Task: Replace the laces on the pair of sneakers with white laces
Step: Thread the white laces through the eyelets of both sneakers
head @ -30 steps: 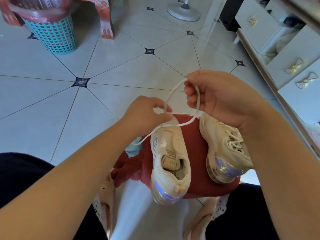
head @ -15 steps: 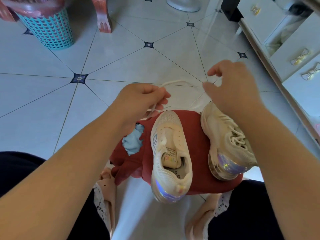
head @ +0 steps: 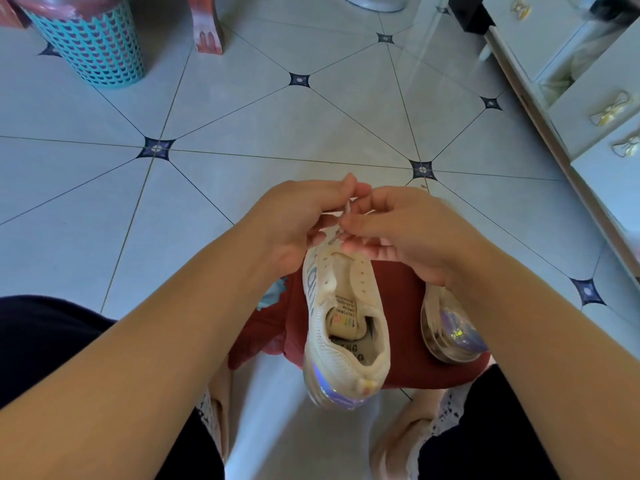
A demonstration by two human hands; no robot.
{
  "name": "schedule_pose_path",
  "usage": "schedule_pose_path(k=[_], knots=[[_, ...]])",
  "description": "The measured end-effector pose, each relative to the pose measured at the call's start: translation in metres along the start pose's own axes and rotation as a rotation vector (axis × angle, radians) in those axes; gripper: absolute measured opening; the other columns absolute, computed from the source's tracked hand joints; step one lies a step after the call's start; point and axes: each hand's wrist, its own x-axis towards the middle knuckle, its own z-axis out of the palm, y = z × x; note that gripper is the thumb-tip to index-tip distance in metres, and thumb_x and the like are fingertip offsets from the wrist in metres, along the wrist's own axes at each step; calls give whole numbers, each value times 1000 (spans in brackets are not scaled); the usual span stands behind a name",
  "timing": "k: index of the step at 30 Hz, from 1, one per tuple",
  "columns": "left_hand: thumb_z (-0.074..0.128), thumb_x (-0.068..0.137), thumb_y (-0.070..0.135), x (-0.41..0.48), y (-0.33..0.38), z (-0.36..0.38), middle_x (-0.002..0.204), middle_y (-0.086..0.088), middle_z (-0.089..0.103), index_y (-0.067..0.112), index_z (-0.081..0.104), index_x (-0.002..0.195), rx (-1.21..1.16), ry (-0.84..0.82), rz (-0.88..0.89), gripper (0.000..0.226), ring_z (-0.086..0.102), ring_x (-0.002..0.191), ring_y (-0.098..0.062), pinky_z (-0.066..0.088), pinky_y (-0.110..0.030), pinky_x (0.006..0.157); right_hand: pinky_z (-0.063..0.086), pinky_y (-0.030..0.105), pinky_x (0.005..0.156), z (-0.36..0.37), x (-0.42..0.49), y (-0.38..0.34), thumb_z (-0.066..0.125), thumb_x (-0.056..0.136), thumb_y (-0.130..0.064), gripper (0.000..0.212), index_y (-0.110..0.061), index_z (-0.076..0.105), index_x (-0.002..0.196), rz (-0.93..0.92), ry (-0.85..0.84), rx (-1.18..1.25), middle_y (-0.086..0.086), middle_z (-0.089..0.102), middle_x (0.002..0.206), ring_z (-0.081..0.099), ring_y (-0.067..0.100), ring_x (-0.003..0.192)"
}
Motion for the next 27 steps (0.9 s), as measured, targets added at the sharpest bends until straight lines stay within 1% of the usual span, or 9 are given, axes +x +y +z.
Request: schedule_pose_path(k=[2,5,9,13,18,21,22,25,27], knots=[[61,85,33,1,-3,-3,89,6,63,22,70,90,124,68,13,15,53,81,-10,43,-27,79,47,15,47,-6,0,4,66,82,-5,14,-9,57,92,18,95,4,13,69,74,65,11,57],[65,82,35,1,-14,-7,98,-3,61,14,58,97,399,157,21,26,59,85,-15,53,-29,74,44,16,47,-15,1,14,65,82,-5,33,-19,49,108,0,232,-25,11,68,71,58,12,57],[77,71,31,-6,-31,-4,96,-8,56,9,53,92,607,126,-114,39,57,83,-22,53,-41,86,47,16,52,-19,1,31,58,86,-5,37,-32,53,112,-15,215,-144,3,66,68,60,5,55],[67,77,3,-6,-32,-8,94,-12,61,6,60,80,477,117,-153,8,61,78,-19,57,-30,74,48,10,59,-18,1,41,48,92,0,25,-16,66,98,-15,145,-201,1,66,79,62,1,65],[60,79,-10,-10,-37,-14,98,-14,64,3,65,83,316,186,-127,15,65,83,-18,57,-21,61,42,1,63,-7,-3,42,63,84,-10,15,-24,67,88,-171,122,-455,-8,67,67,59,-7,66],[56,79,-12,-12,-38,-13,75,-11,61,6,66,82,307,223,-77,21,61,51,-3,49,-14,40,35,-4,69,0,1,41,65,83,-18,11,-28,70,84,-250,175,-605,-20,60,71,55,-11,70],[56,79,-11,-12,-40,-13,72,-10,60,7,66,81,314,241,-62,22,60,48,-2,49,-15,39,34,-4,69,2,3,41,66,82,-19,10,-26,72,85,-270,181,-635,-22,57,72,52,-15,72],[62,76,-2,-10,-48,-12,79,-7,69,19,67,73,365,327,-9,23,69,72,-19,59,-31,70,31,-4,70,6,9,45,68,80,-21,9,-26,74,85,-338,216,-693,-21,50,77,48,-17,77],[65,74,4,-9,-52,-12,71,-3,69,22,67,73,394,360,17,18,68,70,-21,56,-36,72,29,4,75,11,13,50,71,78,-24,8,-29,74,84,-355,284,-749,-15,44,92,44,-4,90]])
